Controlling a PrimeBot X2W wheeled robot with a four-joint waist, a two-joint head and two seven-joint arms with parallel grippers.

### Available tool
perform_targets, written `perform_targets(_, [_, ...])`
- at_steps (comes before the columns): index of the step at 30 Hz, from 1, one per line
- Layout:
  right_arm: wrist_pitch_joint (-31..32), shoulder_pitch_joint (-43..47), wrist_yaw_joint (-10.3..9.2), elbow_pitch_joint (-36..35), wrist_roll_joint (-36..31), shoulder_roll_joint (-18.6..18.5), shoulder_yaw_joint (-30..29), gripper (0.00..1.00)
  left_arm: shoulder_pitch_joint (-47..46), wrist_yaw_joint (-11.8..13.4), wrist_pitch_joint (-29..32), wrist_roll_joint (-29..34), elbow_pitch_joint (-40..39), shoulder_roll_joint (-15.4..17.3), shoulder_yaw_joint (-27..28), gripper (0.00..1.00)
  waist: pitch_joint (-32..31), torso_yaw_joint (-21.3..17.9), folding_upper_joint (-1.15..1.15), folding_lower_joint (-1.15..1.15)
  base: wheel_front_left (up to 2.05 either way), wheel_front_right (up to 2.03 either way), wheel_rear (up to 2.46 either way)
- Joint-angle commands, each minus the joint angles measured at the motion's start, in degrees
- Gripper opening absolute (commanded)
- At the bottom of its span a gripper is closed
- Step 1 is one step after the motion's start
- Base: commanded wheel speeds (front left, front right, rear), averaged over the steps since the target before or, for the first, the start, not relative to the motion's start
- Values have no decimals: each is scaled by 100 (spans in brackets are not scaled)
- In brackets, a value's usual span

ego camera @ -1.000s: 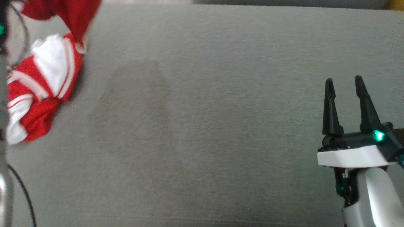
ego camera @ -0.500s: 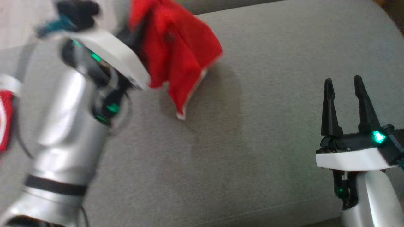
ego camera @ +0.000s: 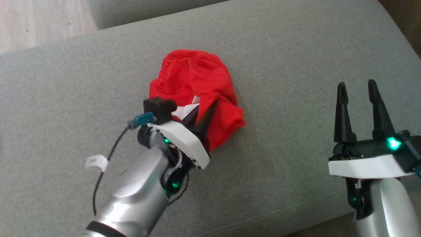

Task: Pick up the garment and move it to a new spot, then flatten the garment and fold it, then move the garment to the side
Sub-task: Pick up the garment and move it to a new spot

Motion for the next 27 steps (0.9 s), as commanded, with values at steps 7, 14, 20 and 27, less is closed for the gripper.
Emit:
perform_targets(7, [-13, 177, -5, -52, -38, -1, 125, 100, -139, 409, -471, -52, -261, 38, -434, 100, -327, 325, 0, 0, 0, 0, 0])
perform_targets(14, [-13, 339, -5, 6, -63, -1, 65, 100, 387, 810, -481, 553, -877, 38, 540, 100, -582, 826, 0, 0, 0, 0, 0])
perform_targets(20, [-13, 469, -5, 68, -75, -1, 75, 100, 1100, 631, -482, 1158, -1294, 39, 1281, 100, -790, 1305, 0, 0, 0, 0, 0])
perform_targets(27, [-13, 504, -5, 123, -50, -1, 84, 100, 1963, 484, -482, 1910, -2165, 79, 2346, 100, -894, 1525, 0, 0, 0, 0, 0])
